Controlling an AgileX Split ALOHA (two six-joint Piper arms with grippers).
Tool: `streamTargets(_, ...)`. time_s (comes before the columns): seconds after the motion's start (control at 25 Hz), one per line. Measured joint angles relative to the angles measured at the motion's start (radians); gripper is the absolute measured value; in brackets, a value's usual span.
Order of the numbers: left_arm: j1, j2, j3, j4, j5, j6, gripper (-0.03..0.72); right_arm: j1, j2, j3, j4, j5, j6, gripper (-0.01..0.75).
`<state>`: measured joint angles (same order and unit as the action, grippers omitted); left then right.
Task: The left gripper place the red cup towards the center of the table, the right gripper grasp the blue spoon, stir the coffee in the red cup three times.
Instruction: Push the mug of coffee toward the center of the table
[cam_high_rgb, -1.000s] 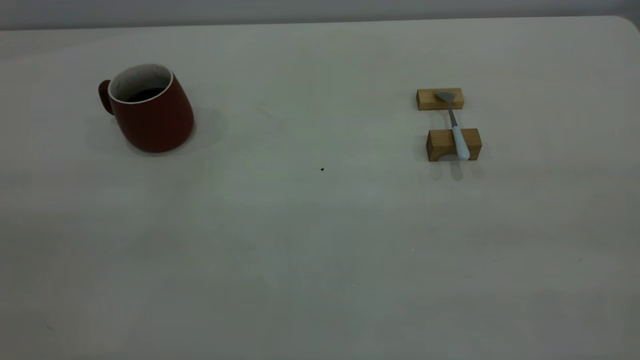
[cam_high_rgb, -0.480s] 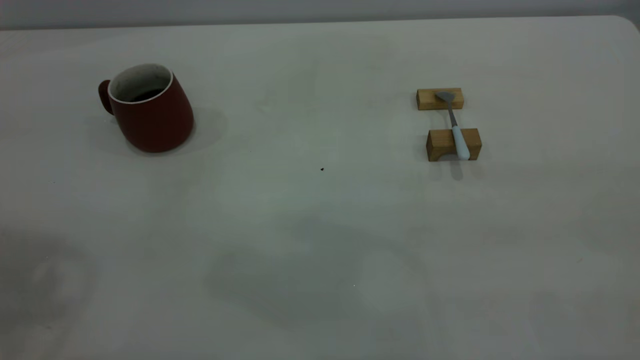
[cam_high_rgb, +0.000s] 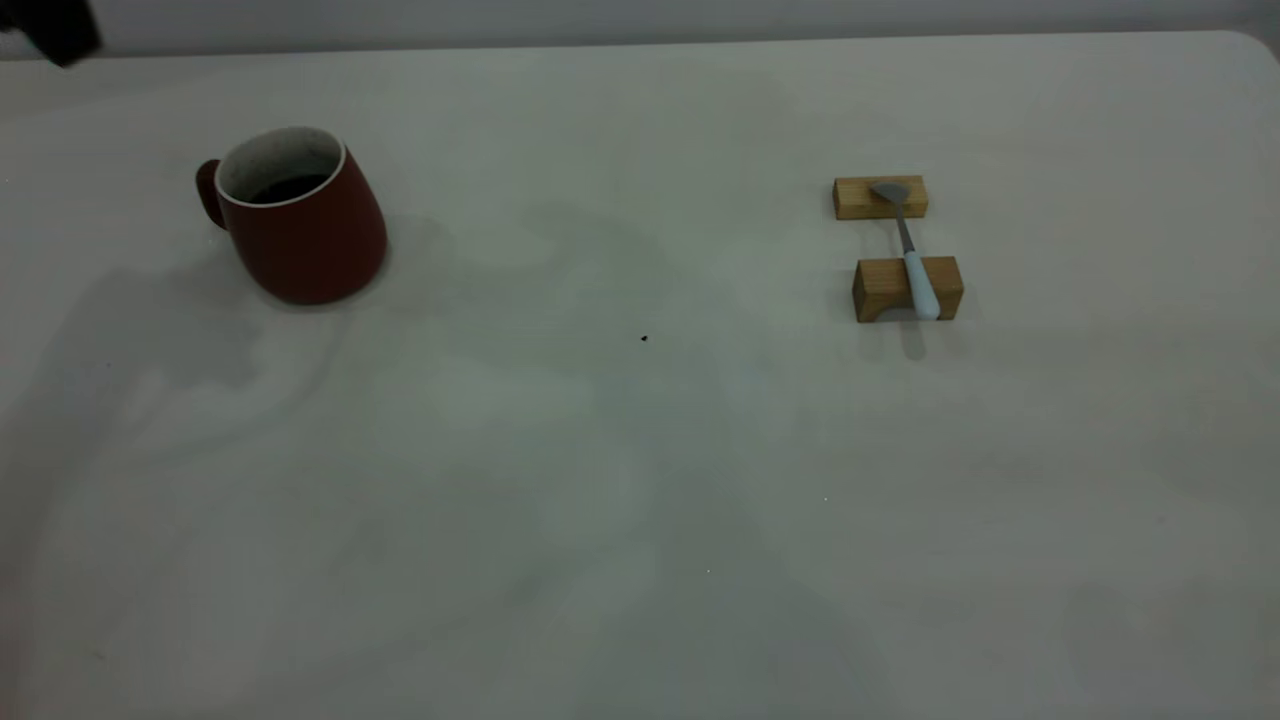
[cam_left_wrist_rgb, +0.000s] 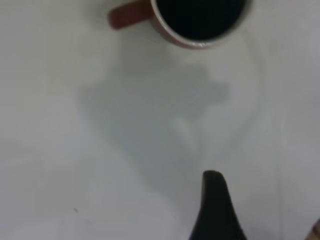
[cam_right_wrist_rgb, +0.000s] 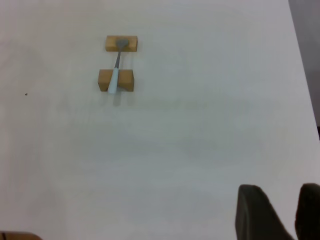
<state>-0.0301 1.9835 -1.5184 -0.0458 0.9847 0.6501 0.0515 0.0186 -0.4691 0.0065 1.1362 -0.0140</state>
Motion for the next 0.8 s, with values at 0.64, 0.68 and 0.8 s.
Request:
streamTargets(0.64, 0.001, 0.44, -0.404, 0.127, 0.086, 0.525, 0.594, 0.0, 0.0, 0.0, 0.0, 0.0, 0.0, 0.238)
streamTargets(0.68, 0.002, 0.449, -0.404, 0.129, 0.061, 0.549, 0.594, 0.0, 0.0, 0.0, 0.0, 0.0, 0.0, 0.238)
streamTargets(0.8, 0.002, 0.471, -0.404, 0.12, -0.008, 0.661, 0.594, 0.0, 0.0, 0.0, 0.0, 0.0, 0.0, 0.238)
